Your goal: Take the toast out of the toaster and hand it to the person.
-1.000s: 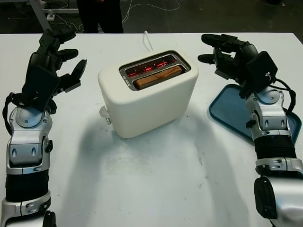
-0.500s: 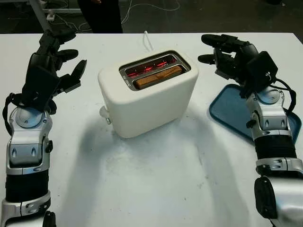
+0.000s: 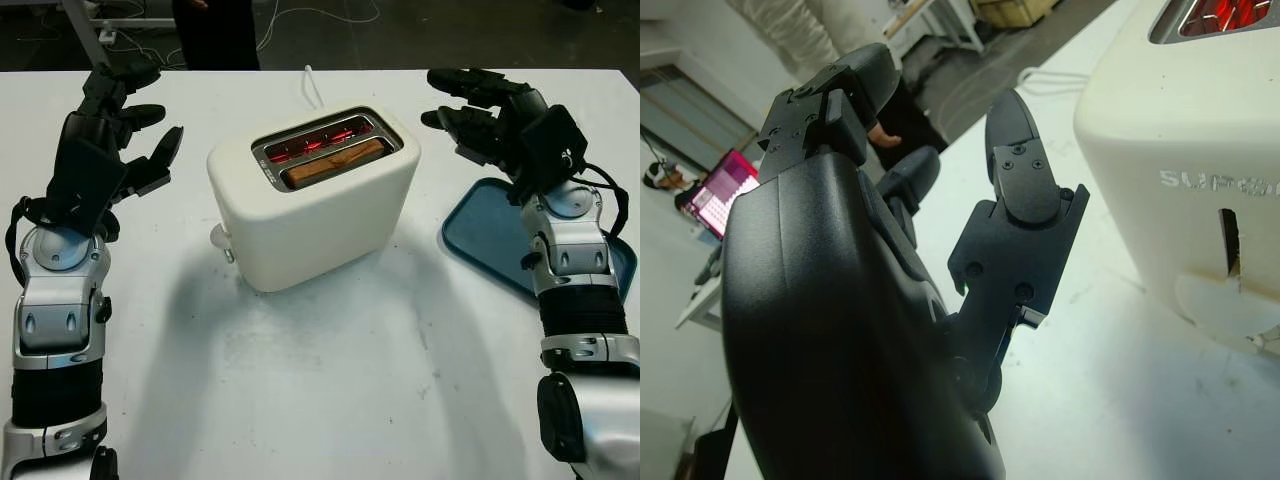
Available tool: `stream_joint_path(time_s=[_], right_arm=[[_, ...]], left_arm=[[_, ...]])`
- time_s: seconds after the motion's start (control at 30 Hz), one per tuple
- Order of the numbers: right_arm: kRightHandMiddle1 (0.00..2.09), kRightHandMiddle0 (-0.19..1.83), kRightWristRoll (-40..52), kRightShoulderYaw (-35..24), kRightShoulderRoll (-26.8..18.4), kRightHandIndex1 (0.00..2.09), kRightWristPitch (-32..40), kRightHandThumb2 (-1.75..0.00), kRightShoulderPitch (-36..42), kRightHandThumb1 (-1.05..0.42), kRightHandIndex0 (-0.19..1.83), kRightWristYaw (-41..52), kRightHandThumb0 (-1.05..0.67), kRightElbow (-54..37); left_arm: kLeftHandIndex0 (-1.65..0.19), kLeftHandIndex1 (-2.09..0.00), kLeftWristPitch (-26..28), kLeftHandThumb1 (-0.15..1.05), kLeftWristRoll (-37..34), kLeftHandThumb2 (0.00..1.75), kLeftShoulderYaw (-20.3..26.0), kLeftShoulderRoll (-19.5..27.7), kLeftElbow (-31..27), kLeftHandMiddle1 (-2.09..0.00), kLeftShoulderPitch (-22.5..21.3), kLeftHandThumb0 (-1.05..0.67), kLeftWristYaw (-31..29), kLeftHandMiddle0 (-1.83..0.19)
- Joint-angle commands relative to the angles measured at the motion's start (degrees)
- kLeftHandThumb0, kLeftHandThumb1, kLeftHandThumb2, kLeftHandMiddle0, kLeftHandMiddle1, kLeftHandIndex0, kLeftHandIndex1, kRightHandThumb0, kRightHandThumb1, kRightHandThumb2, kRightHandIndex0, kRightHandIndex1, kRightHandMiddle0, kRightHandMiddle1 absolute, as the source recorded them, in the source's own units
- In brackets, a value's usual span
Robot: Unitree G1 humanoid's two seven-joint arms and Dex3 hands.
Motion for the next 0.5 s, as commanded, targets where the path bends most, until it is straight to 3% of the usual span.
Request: stream_joint_path(time_s=[0.0,0.47], right_arm=[[0.00,0.66,-0.2,0.0,0.0,0.34,0.3,-0.04,-0.2,-0.89,0.60,-0.9,-0.13,-1.1],[0.00,0.60,-1.8,0.6,-0.2,0.29,3.4,-0.01,0.3,-0.85,0.55,-1.9,-0.11,-3.9]], left_arm=[[0.00,-0.81,0.0,0.74,0.2,0.67,-0.1,0.1,-0.2,-0.99,0.1,-0.29,0.1,0.00],[0.00,-0.81,0.3,0.74,0.1,0.67,0.1,0.2,-0.5,-0.98,0.3,-0.29,0.2,0.00]])
